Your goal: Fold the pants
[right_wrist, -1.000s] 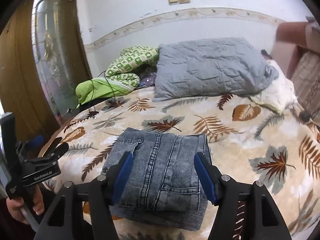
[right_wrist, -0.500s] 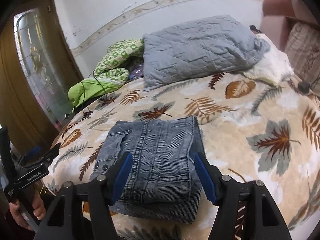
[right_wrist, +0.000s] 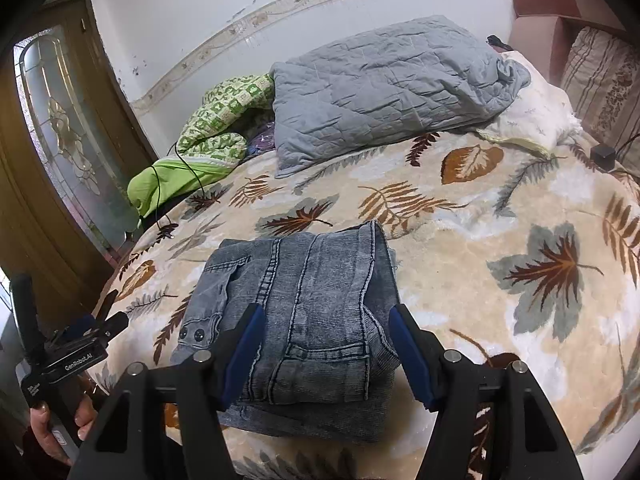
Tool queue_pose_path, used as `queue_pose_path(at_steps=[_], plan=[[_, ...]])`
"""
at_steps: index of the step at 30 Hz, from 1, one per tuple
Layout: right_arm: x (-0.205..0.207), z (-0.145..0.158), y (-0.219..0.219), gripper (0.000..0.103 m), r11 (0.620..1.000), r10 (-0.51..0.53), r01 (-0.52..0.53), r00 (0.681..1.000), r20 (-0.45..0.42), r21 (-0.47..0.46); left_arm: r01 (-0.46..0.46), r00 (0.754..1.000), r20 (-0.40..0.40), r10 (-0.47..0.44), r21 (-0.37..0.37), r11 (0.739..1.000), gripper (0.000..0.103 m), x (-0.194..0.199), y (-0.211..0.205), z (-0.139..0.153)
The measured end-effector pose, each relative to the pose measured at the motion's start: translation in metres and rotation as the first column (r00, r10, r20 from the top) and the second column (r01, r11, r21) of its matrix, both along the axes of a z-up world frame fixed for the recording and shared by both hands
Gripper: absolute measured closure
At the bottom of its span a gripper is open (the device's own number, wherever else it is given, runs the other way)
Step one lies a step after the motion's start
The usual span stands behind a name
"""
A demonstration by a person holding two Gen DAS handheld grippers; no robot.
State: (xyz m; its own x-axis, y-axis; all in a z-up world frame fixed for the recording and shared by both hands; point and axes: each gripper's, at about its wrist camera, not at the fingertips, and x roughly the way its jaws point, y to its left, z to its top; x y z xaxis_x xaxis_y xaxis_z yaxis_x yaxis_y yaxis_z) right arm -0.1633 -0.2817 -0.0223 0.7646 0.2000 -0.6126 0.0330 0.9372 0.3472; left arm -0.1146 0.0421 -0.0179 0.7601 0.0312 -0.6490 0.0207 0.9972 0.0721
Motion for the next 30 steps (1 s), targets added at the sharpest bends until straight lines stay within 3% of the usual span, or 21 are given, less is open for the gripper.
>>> queue_pose_path(at_steps=[30], plan=[[0.008, -0.017, -0.019, 0.035, 0.999, -0.023, 0.024, 0.997, -0.069, 0.024, 0.078, 0.993, -0.087, -0.075, 0.034, 0.996, 0.0, 0.01, -0.023, -0.019]])
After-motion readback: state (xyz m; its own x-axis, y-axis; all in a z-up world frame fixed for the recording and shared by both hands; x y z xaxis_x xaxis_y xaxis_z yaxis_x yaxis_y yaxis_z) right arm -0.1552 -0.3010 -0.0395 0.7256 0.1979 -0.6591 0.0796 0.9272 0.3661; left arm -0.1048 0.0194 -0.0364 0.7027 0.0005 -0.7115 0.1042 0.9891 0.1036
